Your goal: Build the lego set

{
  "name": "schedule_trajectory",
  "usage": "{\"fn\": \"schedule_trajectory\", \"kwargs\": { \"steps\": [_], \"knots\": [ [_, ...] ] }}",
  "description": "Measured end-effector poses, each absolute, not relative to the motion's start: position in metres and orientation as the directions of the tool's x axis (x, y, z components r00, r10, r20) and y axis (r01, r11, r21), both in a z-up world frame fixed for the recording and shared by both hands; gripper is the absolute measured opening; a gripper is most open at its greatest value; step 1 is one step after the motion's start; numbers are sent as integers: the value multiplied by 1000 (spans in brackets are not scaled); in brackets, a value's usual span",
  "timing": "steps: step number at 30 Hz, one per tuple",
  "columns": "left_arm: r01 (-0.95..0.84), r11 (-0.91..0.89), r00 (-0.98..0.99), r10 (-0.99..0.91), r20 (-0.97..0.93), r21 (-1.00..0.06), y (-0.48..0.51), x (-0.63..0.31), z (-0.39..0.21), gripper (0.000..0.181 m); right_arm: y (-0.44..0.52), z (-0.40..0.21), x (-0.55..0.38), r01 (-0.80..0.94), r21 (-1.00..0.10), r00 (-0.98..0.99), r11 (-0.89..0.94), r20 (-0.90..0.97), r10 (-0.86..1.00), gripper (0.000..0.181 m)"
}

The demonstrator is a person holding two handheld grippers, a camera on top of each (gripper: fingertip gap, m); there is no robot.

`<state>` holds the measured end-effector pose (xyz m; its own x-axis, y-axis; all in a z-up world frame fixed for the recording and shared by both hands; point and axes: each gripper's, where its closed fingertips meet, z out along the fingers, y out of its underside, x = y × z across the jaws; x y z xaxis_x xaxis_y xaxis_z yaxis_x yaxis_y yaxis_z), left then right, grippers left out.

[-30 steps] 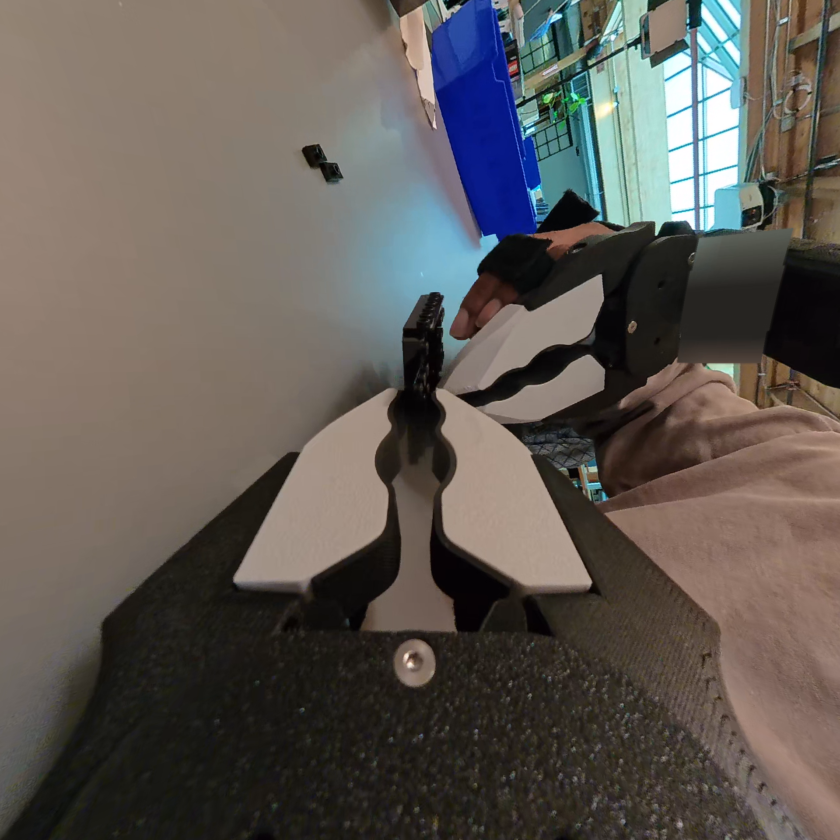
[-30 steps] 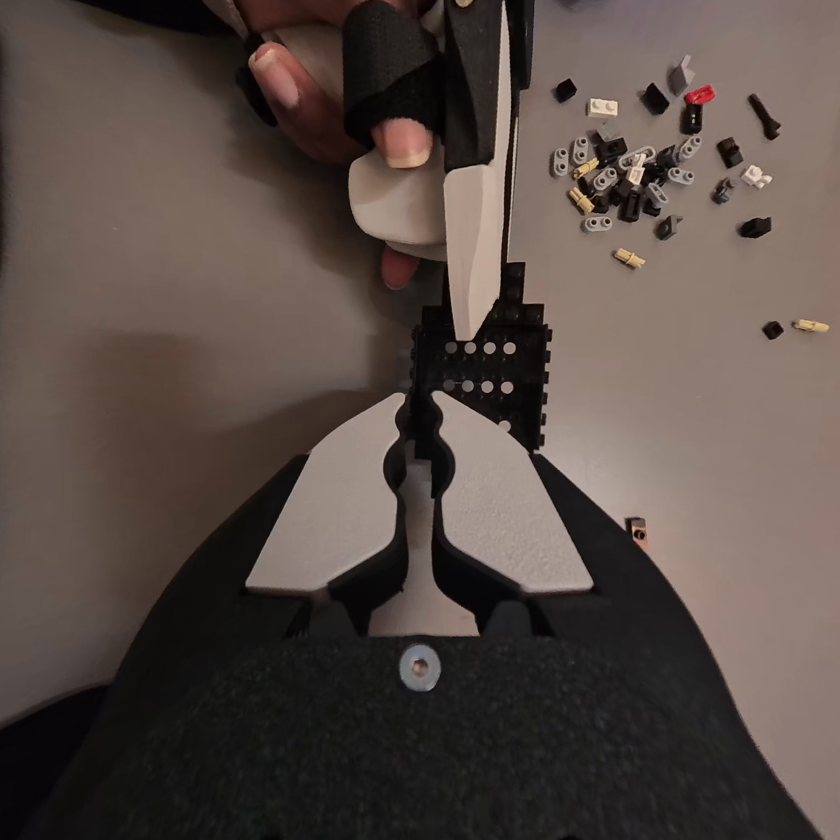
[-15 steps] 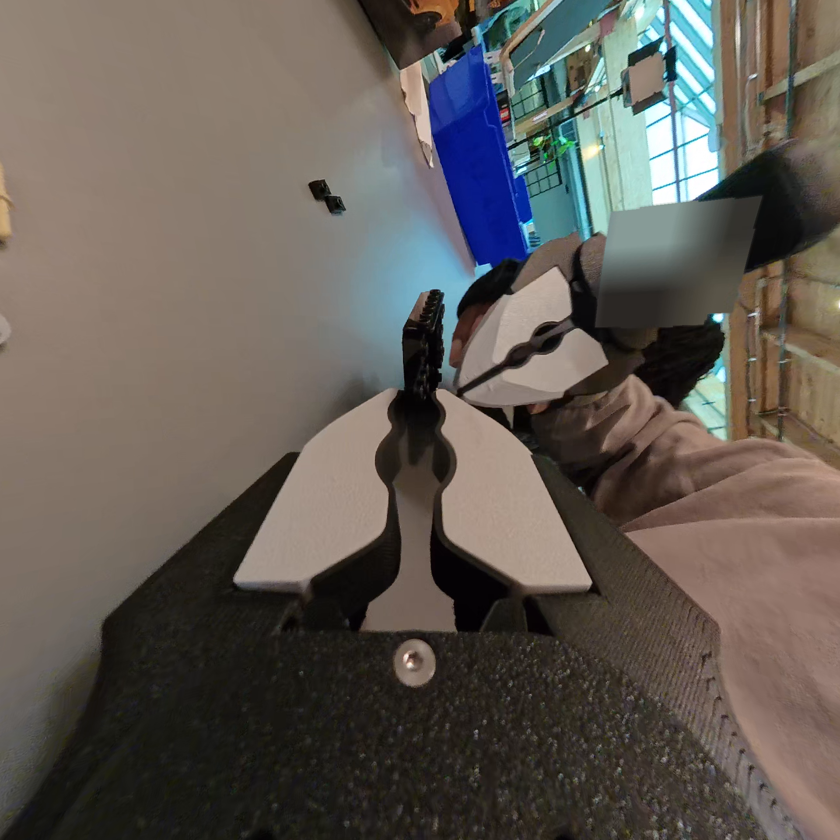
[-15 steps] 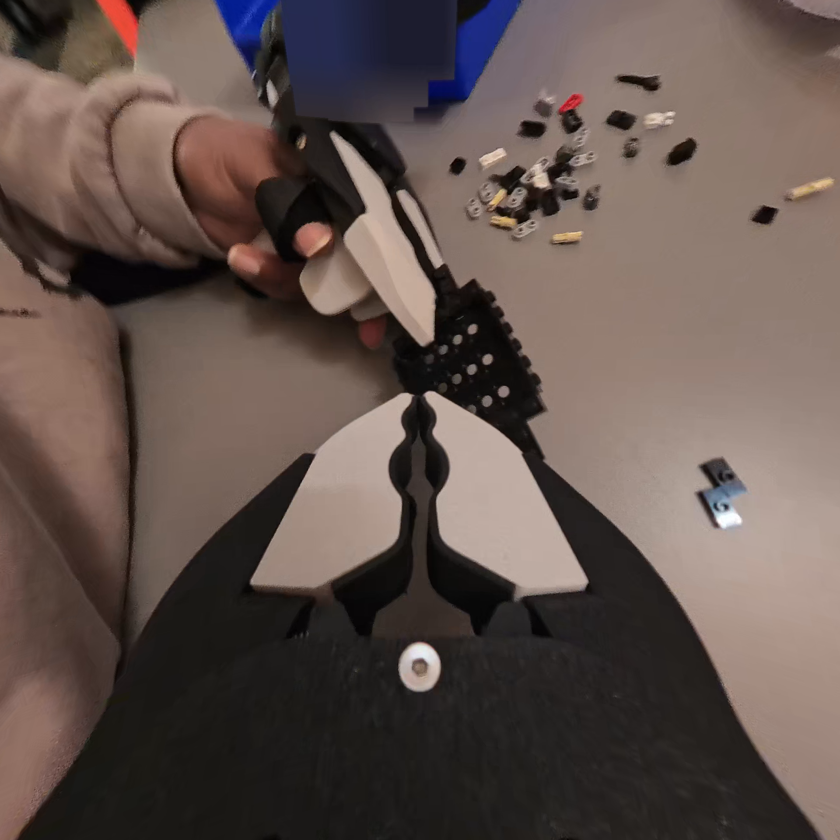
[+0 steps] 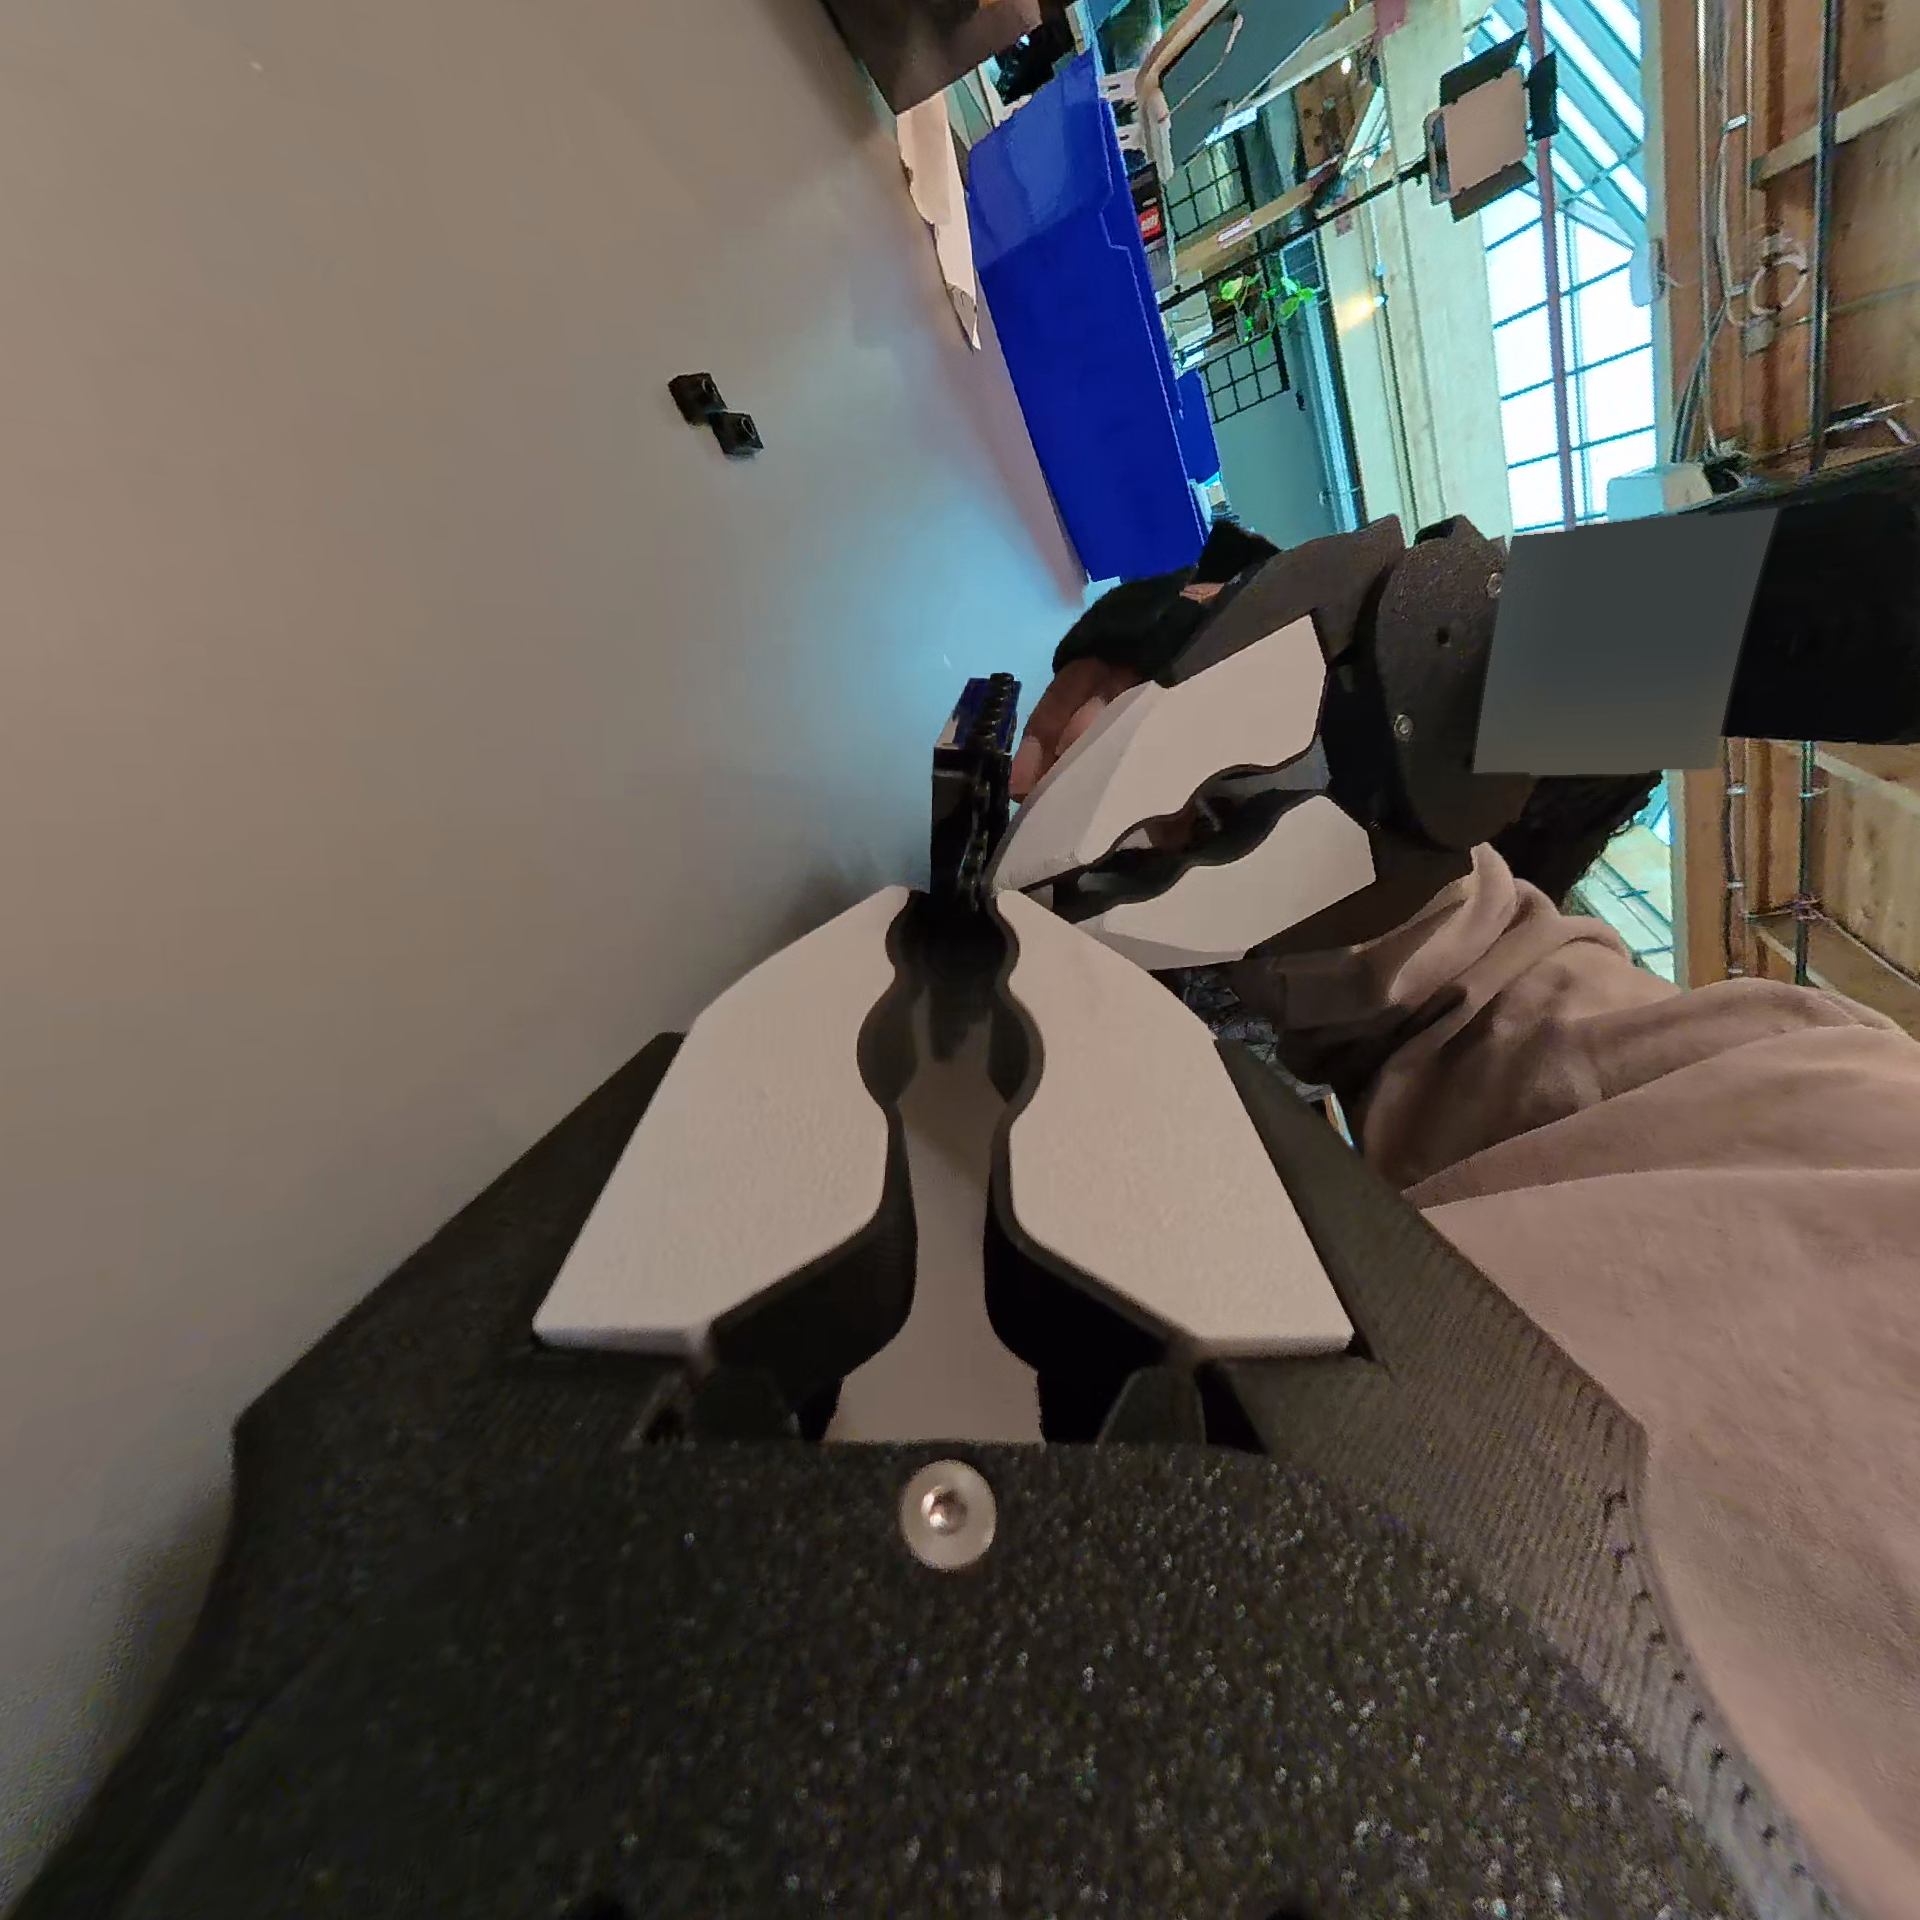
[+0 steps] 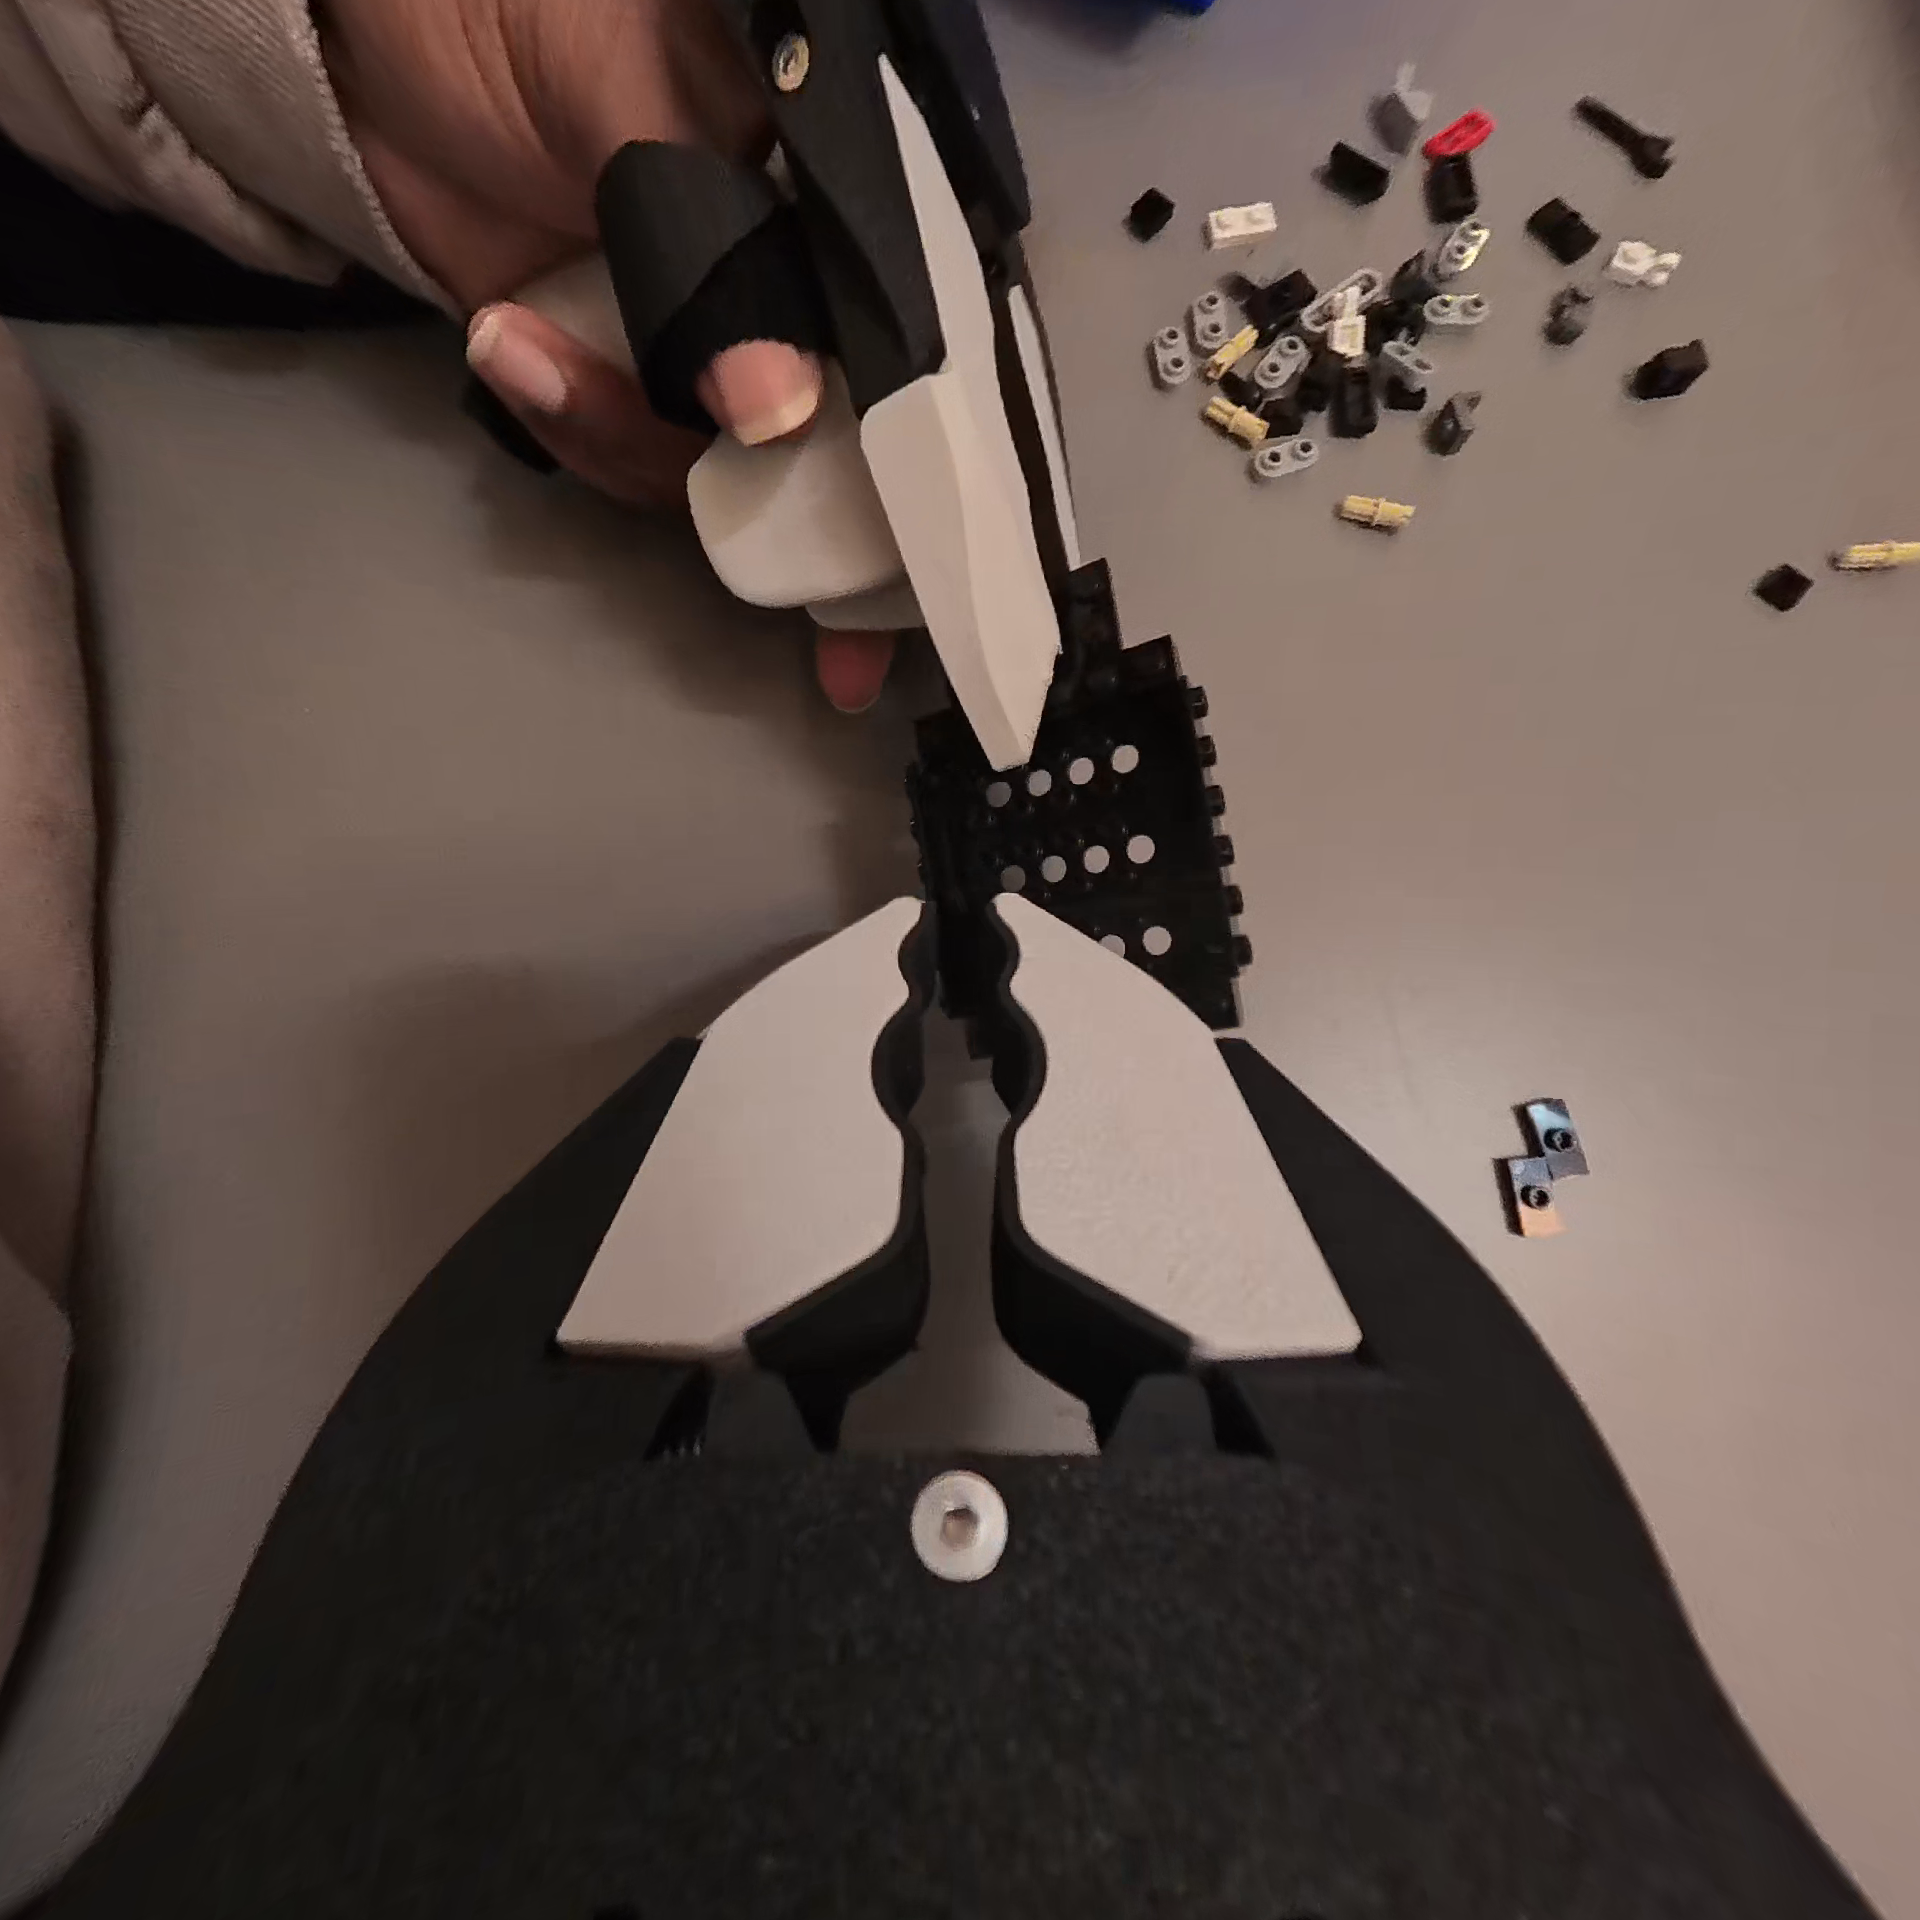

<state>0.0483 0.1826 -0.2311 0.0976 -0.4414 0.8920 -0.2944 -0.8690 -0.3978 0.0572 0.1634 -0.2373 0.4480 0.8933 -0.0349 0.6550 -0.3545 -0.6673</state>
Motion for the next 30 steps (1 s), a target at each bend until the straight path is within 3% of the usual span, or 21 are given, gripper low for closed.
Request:
{"fn": "schedule_trajectory", "kwargs": {
  "steps": [4,9,15,22,26,30],
  "knots": [
    [-297,-862,95,-455,886,-411,183,48,-230,9,157,-243,55,713,-621,392,-326,-32,919,6],
    [-284,-867,90,-449,889,-409,185,47,-229,10,160,-236,55,645,-670,429,-368,-82,900,5],
    [-281,-872,95,-442,892,-402,186,48,-231,10,159,-225,54,421,-760,509,-494,-252,823,3],
    [-274,-883,85,-418,904,-382,184,49,-230,10,162,-218,59,285,-803,585,-523,-286,759,2],
    [-235,-897,95,-405,909,-375,189,49,-229,9,167,-216,56,45,-751,599,-659,-508,619,2],
    [-211,-903,112,-404,908,-375,192,48,-230,9,170,-229,58,-37,-695,615,-718,-582,532,3]
  ]
}}
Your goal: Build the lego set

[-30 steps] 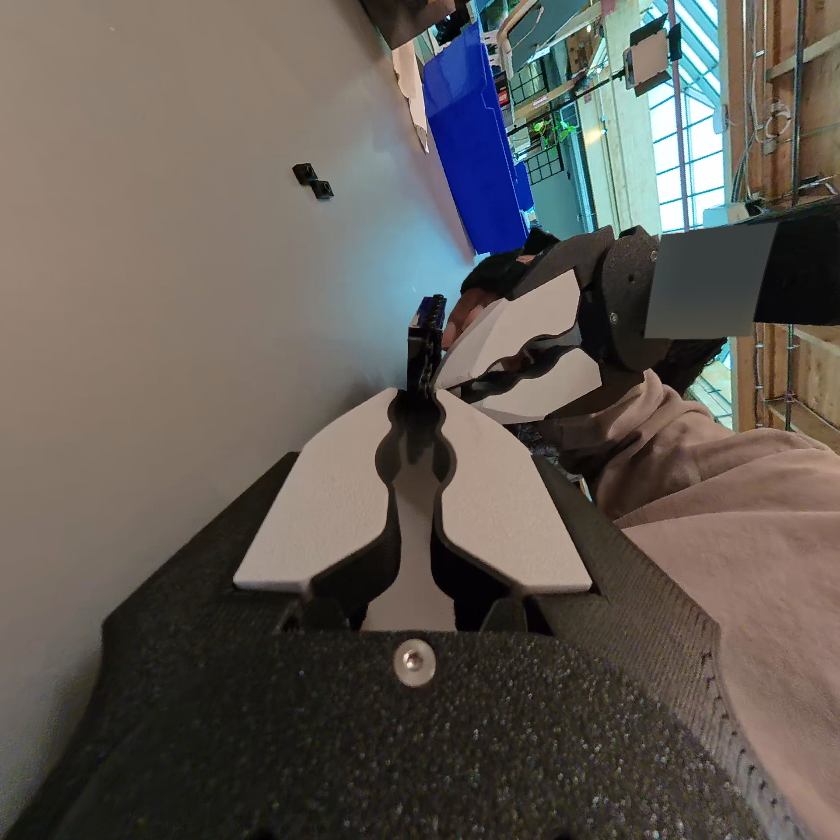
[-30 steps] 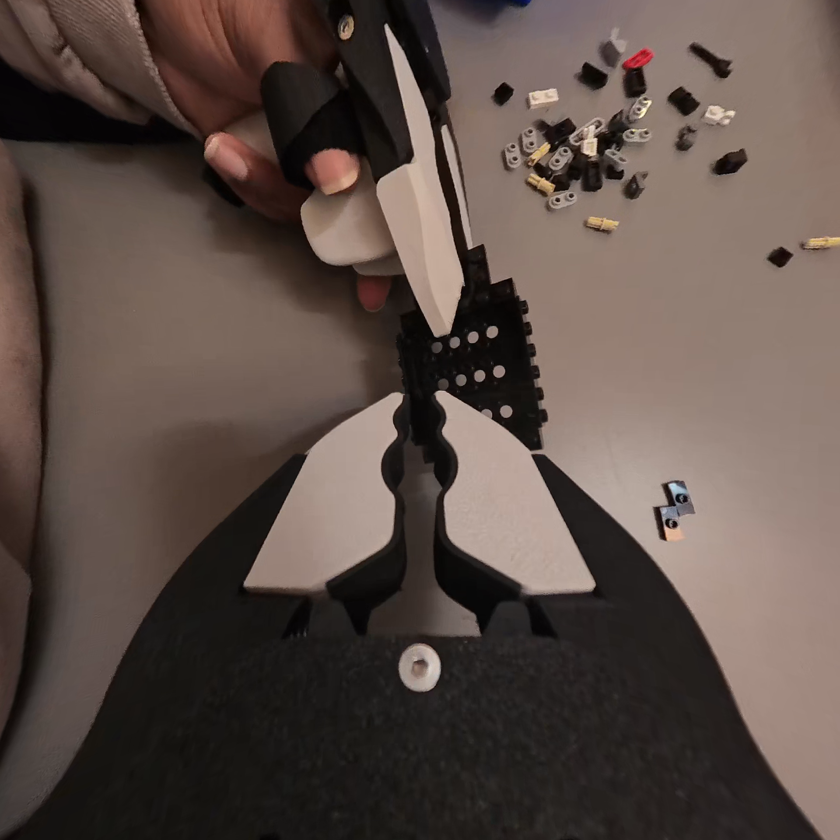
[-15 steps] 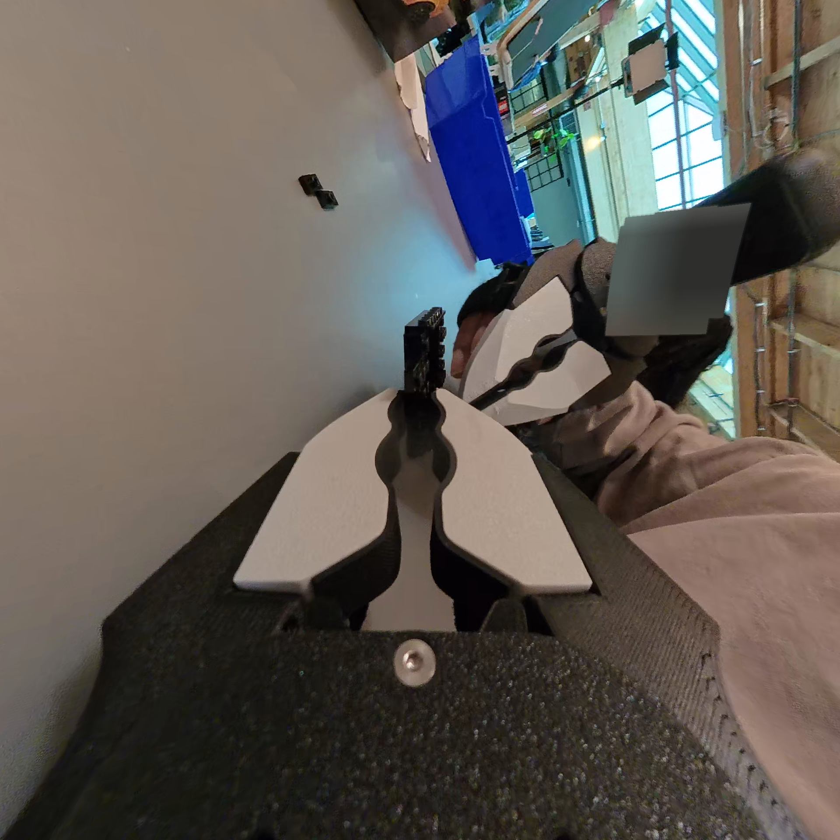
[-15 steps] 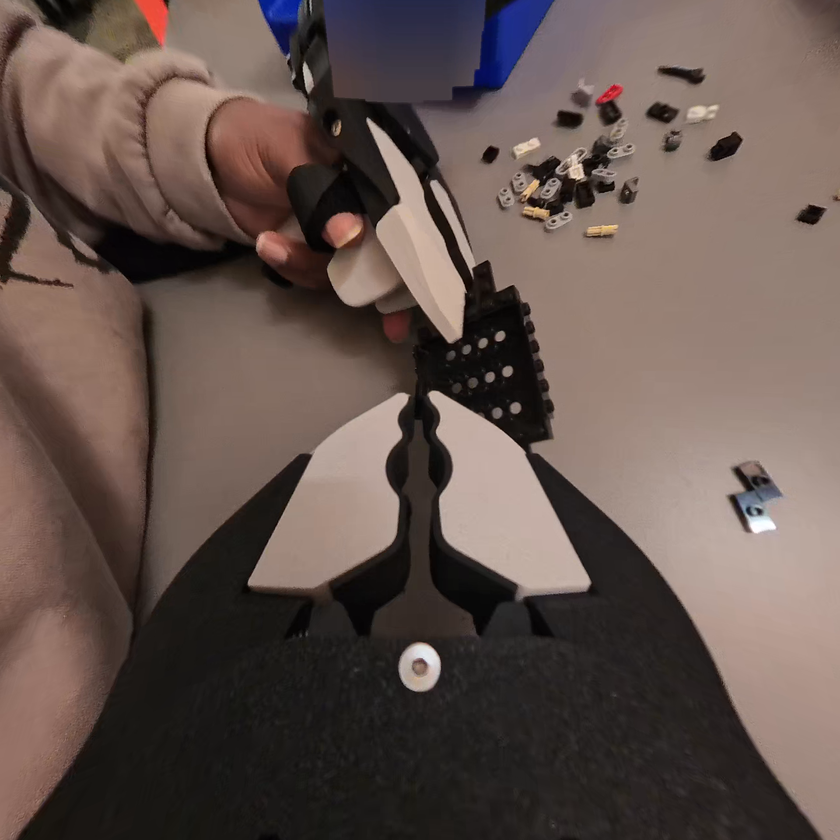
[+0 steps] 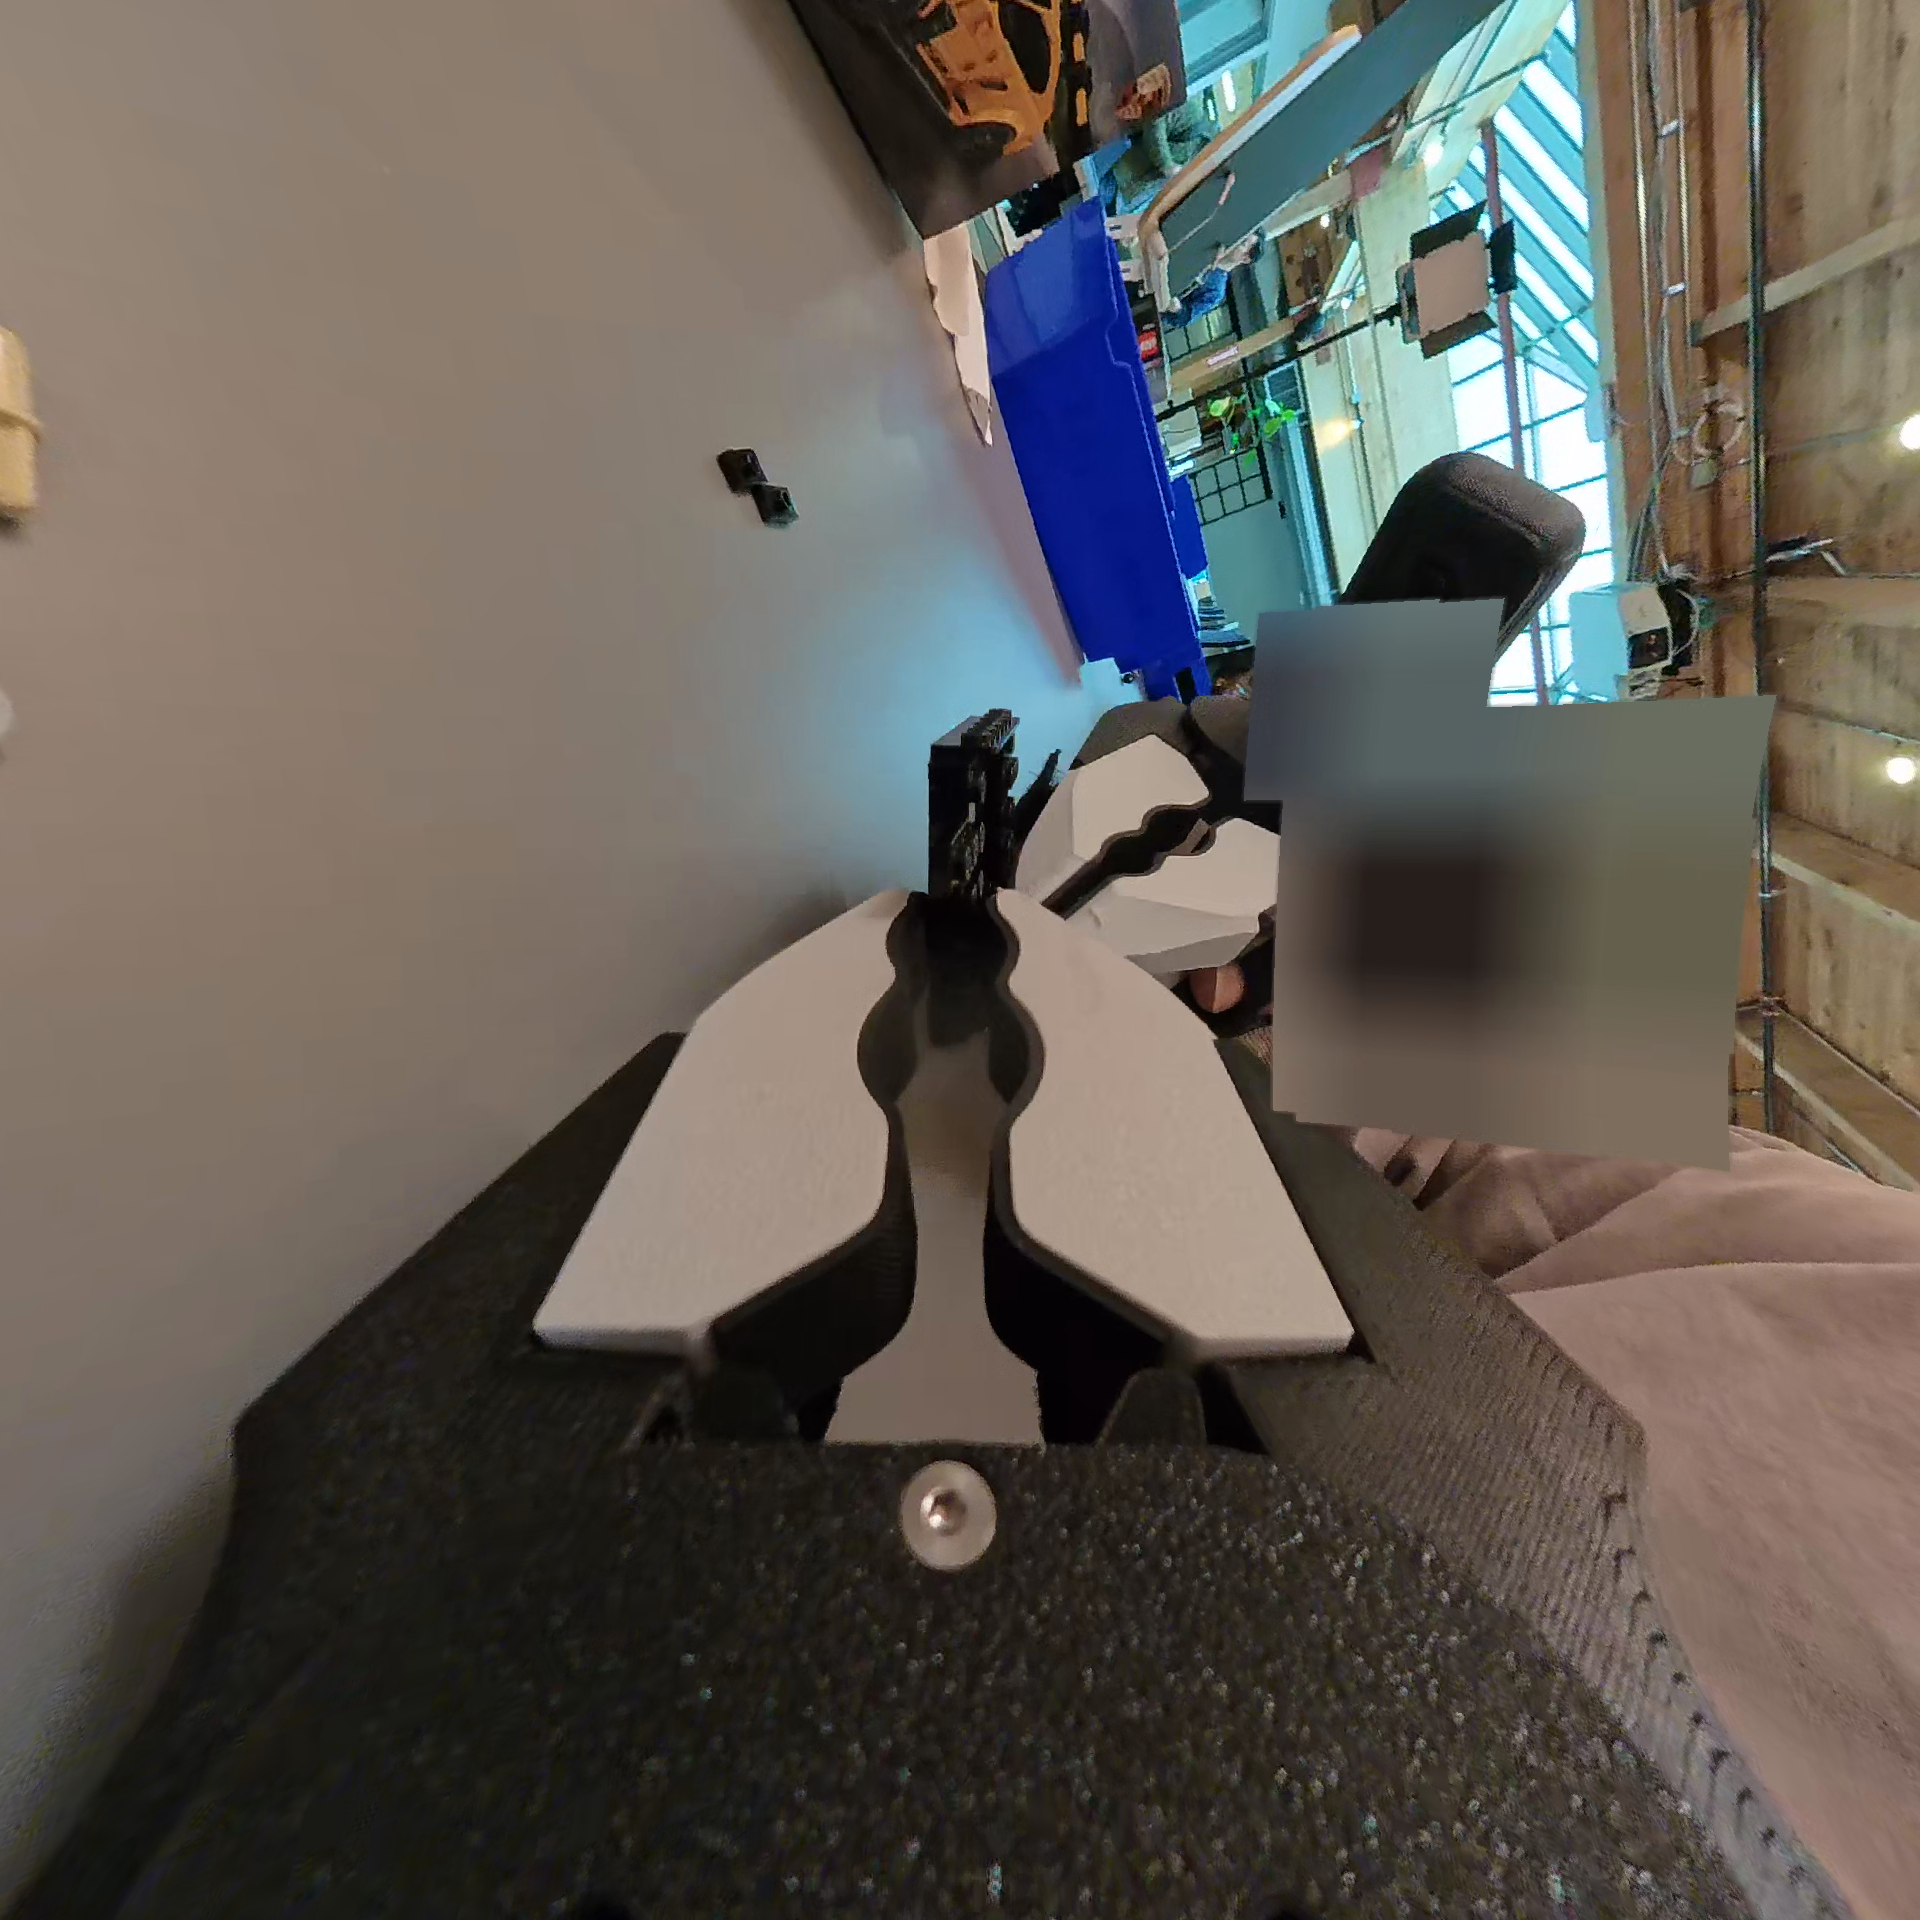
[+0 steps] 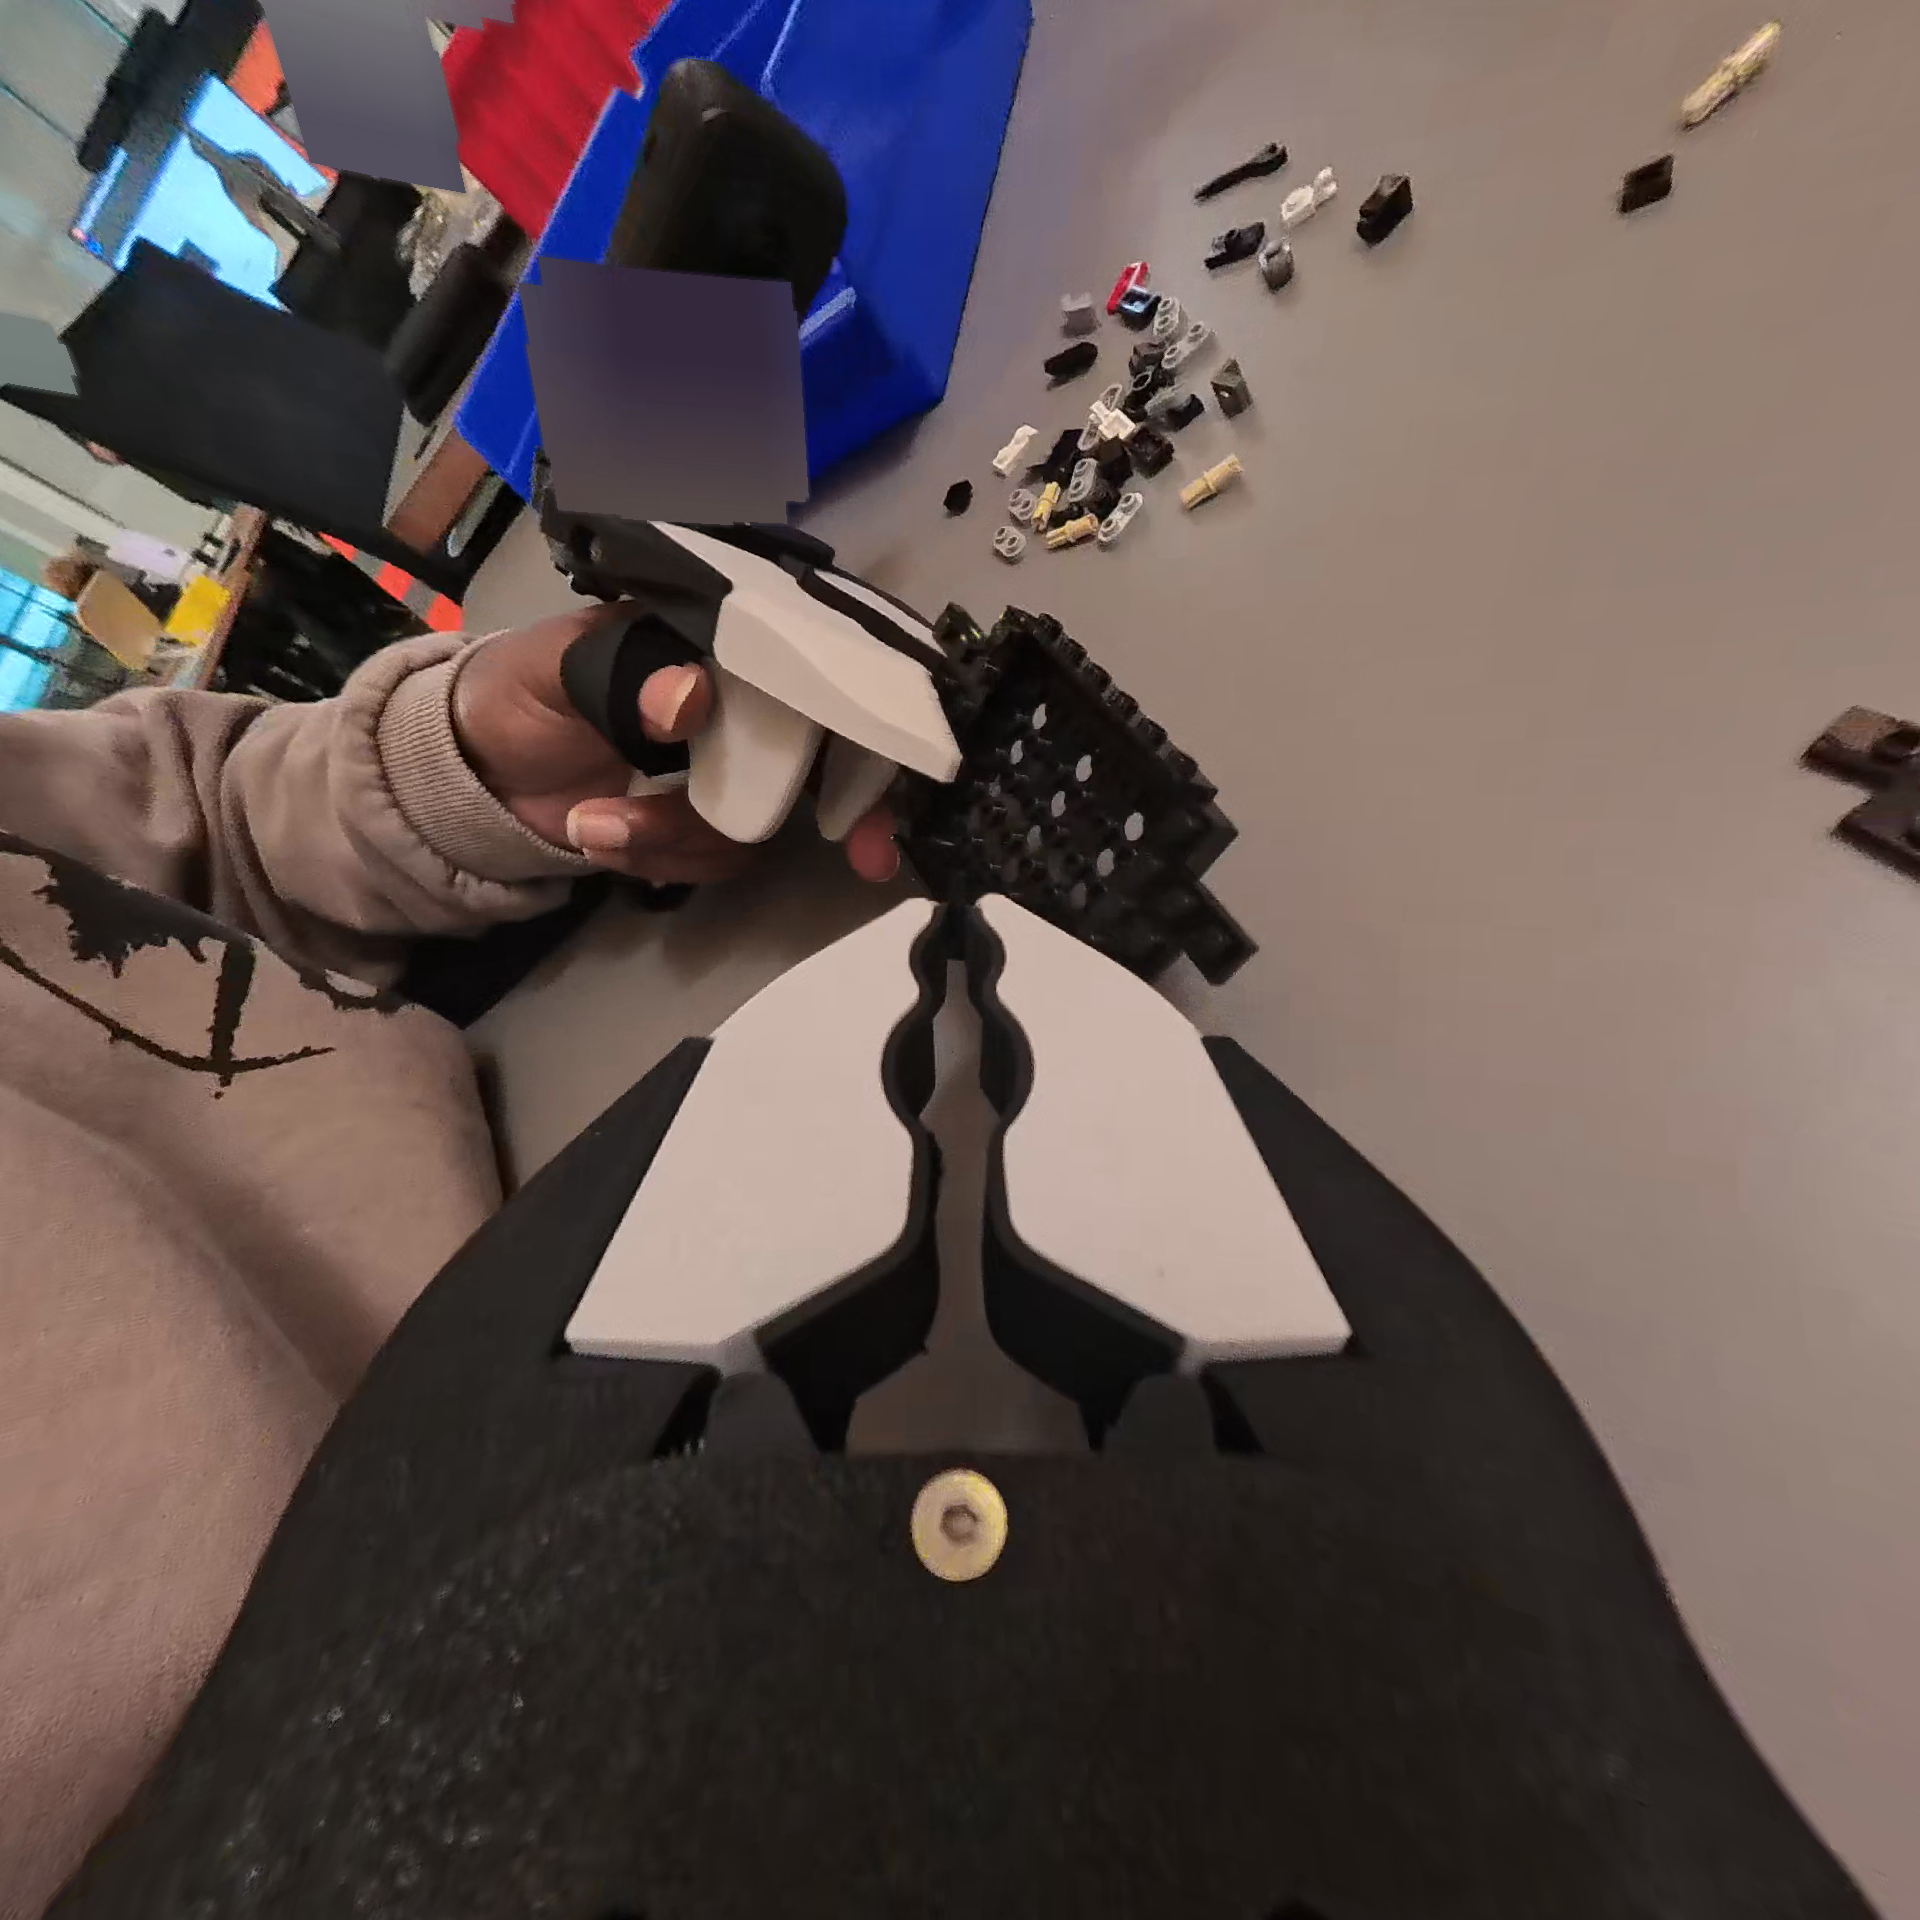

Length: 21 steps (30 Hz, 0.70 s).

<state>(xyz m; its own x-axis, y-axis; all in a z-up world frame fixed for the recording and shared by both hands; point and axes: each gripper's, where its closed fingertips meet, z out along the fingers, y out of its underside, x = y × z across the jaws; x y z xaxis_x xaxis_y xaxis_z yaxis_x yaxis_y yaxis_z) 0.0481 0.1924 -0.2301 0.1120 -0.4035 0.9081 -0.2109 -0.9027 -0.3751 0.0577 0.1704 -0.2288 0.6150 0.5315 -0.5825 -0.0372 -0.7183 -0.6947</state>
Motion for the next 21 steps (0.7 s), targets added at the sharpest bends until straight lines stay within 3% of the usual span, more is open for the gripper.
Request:
{"fn": "schedule_trajectory", "kwargs": {
  "steps": [8,21],
  "knots": [
    [-209,-908,129,-392,911,-362,193,48,-234,10,182,-239,66,26,-679,726,-734,-492,480,3],
    [-194,-920,121,-368,922,-341,196,47,-233,9,185,-228,85,299,-726,778,-619,-190,599,7]
  ]
}}
